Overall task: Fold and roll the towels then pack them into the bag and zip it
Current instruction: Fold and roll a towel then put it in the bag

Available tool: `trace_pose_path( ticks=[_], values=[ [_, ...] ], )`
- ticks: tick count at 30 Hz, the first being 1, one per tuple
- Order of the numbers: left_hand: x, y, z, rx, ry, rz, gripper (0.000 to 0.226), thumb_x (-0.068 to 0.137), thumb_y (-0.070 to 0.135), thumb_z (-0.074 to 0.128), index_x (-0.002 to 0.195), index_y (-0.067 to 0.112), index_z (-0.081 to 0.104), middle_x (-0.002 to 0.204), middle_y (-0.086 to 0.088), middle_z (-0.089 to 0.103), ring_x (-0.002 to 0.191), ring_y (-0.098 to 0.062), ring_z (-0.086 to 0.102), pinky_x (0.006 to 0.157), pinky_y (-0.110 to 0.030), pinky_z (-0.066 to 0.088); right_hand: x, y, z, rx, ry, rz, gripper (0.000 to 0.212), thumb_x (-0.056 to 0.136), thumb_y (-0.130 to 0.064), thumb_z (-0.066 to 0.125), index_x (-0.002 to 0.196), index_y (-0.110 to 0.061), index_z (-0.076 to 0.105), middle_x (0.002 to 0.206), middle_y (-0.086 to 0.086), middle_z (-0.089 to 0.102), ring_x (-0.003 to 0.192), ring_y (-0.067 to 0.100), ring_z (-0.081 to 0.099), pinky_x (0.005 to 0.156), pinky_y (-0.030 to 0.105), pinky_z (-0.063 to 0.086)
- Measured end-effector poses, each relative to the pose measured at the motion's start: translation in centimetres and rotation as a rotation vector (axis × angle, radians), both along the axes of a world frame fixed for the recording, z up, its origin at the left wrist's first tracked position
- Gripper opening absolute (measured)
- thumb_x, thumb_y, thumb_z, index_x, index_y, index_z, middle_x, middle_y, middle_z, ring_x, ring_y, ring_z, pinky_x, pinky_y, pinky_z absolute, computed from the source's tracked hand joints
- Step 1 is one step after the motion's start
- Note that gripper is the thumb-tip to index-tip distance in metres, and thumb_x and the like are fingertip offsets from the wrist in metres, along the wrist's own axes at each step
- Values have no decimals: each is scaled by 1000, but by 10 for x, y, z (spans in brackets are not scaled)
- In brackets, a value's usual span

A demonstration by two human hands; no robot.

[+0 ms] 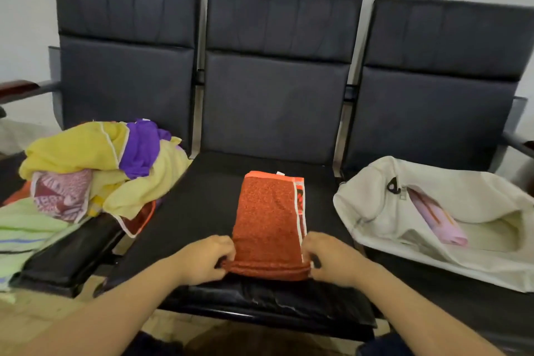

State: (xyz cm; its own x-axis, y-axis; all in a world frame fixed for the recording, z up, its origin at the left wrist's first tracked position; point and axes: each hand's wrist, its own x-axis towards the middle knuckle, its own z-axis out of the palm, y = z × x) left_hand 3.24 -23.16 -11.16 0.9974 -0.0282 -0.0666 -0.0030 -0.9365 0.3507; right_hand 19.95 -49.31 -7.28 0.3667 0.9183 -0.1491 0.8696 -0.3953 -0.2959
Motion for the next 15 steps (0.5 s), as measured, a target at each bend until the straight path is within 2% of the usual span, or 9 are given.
trace_pose_path(
  ticks=[4,6,8,11,14,15],
  values=[
    [-11,-8,-12,133,-139,-42,32,77,36,57,107,23,57,108,9,53,97,-8,50,83,-18,34,-21,-7,-14,-62,-88,143,17,74,-14,58,87,-20,49,104,-10,44,89,12,44,76,32,41],
    [-15,-12,-14,170,-224,-85,30,77,37,55,102,24,61,106,8,57,94,-10,55,82,-16,34,-25,-8,-15,-27,-90,137,15,74,-16,57,87,-17,49,109,-5,51,93,17,50,76,33,44],
    [-14,-15,-16,169,-271,-140,29,76,32,50,98,18,64,102,4,63,92,-13,58,84,-18,37,-25,-9,-18,-6,-54,82,15,76,-15,55,90,-18,50,101,-2,58,92,19,54,78,37,47],
    [-12,-24,-10,2,-270,-48,31,86,30,41,104,15,61,104,2,64,99,-10,55,88,-23,40,-23,-14,-15,7,21,-5,13,84,-16,53,95,-20,49,87,0,60,81,17,55,74,37,45],
    [-10,-29,-6,-225,-262,115,6,94,22,49,92,28,50,84,21,59,82,2,54,75,-18,38,-17,-16,-10,134,280,-152,16,88,-11,54,89,-25,48,76,3,59,68,10,55,70,32,46],
    [-8,-30,-7,-312,-265,183,17,94,16,53,88,31,48,78,23,59,77,3,54,71,-15,37,-14,-16,-10,190,349,-211,18,89,-10,55,86,-26,48,75,4,61,68,9,56,71,32,47]
  ],
)
